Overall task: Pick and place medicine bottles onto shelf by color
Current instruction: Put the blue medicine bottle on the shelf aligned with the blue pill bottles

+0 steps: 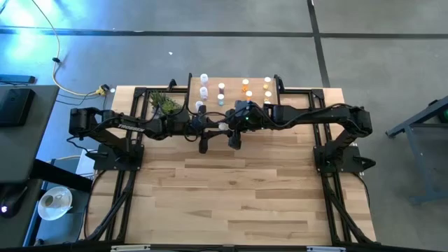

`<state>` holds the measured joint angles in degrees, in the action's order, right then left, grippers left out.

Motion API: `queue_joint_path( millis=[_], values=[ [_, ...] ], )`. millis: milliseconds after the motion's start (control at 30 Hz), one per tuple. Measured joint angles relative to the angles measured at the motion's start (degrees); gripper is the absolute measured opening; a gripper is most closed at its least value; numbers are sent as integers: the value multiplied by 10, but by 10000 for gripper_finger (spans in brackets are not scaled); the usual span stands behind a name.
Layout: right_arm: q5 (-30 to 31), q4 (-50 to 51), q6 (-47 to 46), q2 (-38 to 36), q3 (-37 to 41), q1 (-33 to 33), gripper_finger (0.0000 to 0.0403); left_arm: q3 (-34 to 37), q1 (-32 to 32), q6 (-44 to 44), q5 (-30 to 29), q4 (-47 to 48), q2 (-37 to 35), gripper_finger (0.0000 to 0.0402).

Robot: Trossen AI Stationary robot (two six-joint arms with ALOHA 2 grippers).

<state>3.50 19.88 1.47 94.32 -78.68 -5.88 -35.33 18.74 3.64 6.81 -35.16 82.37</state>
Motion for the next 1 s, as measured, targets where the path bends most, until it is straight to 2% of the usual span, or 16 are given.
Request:
queue_joint_path(
  millis=[333,533,733,833,1000],
  values=[
    [0,-3,-2,0,0,-6,197,0,0,2,0,2,0,86],
    [-34,-5,-2,1,0,-6,197,0,0,1,0,2,0,86],
    [-36,-7,-12,10,0,-6,195,0,0,0,0,-8,0,86],
    [-36,-9,-12,10,0,-6,177,0,0,0,0,-7,0,86],
    [-36,-9,-12,11,0,-6,125,0,0,0,2,-7,0,86]
  ],
)
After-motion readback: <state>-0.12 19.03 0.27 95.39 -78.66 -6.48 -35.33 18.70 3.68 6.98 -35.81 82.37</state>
